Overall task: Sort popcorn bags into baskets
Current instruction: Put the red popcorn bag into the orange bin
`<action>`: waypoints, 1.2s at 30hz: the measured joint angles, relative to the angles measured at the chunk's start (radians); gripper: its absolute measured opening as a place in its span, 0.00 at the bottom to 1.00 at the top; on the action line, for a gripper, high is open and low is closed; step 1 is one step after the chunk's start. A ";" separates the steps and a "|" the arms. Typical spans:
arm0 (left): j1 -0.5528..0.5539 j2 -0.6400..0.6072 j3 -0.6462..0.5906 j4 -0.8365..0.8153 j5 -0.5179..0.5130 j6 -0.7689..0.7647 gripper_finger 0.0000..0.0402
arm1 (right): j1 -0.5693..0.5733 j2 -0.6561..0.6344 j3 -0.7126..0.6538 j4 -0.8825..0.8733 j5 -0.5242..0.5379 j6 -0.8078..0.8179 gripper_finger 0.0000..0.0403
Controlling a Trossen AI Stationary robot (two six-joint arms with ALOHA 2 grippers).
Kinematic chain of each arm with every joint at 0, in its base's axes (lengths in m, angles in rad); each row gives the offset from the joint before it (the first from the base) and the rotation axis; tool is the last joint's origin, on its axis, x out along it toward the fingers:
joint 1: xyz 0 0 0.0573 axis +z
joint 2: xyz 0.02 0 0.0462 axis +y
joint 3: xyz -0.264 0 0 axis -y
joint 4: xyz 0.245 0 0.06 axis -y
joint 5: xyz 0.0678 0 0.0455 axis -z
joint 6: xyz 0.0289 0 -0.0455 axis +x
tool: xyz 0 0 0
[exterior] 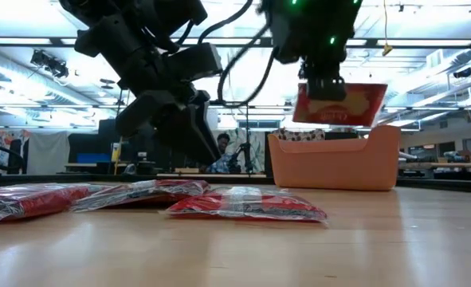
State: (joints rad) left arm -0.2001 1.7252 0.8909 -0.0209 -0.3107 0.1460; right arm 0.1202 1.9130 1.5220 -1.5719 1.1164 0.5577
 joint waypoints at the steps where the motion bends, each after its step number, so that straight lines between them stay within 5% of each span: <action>1: 0.001 0.000 0.000 -0.001 -0.001 -0.004 0.31 | -0.026 -0.001 -0.009 0.004 -0.003 0.000 0.02; 11: 0.000 0.000 0.000 0.002 0.000 -0.004 0.31 | -0.249 -0.002 -0.094 0.174 -0.036 -0.062 0.08; 19: 0.000 0.000 0.000 0.002 0.000 -0.004 0.31 | -0.353 -0.008 -0.099 0.374 -0.354 -0.243 0.22; 28: 0.000 0.000 0.000 -0.005 0.000 -0.015 0.31 | -0.246 -0.190 -0.099 0.398 -0.367 -0.237 0.30; 36: 0.000 0.000 0.000 0.006 0.000 -0.031 0.31 | -0.003 -0.377 -0.313 0.722 -0.438 -0.233 0.30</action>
State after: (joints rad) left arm -0.2001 1.7256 0.8906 -0.0150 -0.3107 0.1150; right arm 0.1167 1.5361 1.2092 -0.8499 0.6785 0.3243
